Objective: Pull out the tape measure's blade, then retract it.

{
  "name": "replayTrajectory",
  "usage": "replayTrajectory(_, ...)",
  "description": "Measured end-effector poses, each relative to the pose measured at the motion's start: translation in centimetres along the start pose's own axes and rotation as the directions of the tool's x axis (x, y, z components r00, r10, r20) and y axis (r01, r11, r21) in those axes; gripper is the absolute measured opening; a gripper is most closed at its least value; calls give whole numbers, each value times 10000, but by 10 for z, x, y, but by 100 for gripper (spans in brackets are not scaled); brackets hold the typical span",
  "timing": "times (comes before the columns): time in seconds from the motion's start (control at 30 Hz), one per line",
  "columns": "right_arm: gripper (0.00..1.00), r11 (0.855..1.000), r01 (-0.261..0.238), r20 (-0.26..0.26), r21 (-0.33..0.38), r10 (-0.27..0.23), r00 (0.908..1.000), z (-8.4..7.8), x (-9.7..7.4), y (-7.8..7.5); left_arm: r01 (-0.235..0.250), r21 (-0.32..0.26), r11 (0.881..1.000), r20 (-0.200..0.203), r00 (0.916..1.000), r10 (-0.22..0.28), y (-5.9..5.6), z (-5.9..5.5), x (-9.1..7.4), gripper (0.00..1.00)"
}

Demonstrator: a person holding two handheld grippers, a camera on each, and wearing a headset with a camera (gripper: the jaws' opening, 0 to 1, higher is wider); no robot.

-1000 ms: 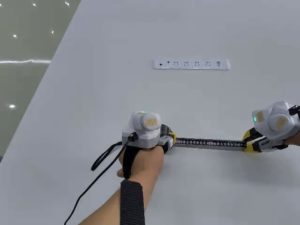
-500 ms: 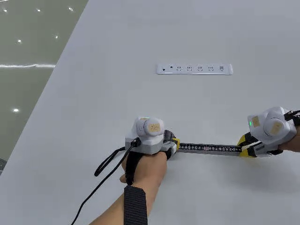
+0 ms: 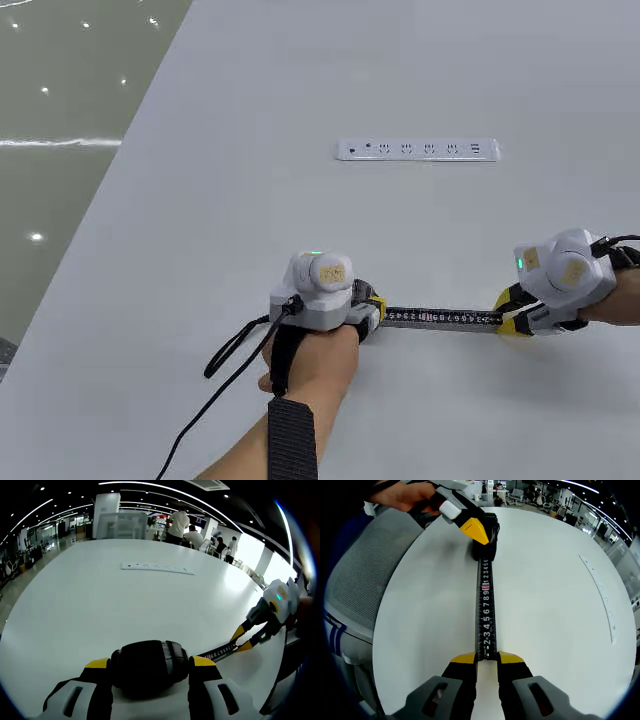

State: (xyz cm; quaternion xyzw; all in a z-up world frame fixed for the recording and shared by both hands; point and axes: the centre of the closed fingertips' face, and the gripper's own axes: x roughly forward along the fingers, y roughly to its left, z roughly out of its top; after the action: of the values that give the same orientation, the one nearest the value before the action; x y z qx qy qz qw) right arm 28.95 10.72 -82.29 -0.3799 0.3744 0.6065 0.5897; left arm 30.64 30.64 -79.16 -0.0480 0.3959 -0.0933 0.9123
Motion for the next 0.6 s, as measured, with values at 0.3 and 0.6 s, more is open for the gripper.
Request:
replayTrajectory(0.3, 11, 9999, -64, 63, -81, 64, 10000, 10, 6, 0, 15, -28, 10000, -3, 10000, -15, 0, 0, 0, 57)
replayTrajectory(0.6, 11, 9998, -115, 212, -148, 119, 9997, 26, 10, 2, 51, -41, 10000, -22, 10000, -51, 1, 0, 0, 57)
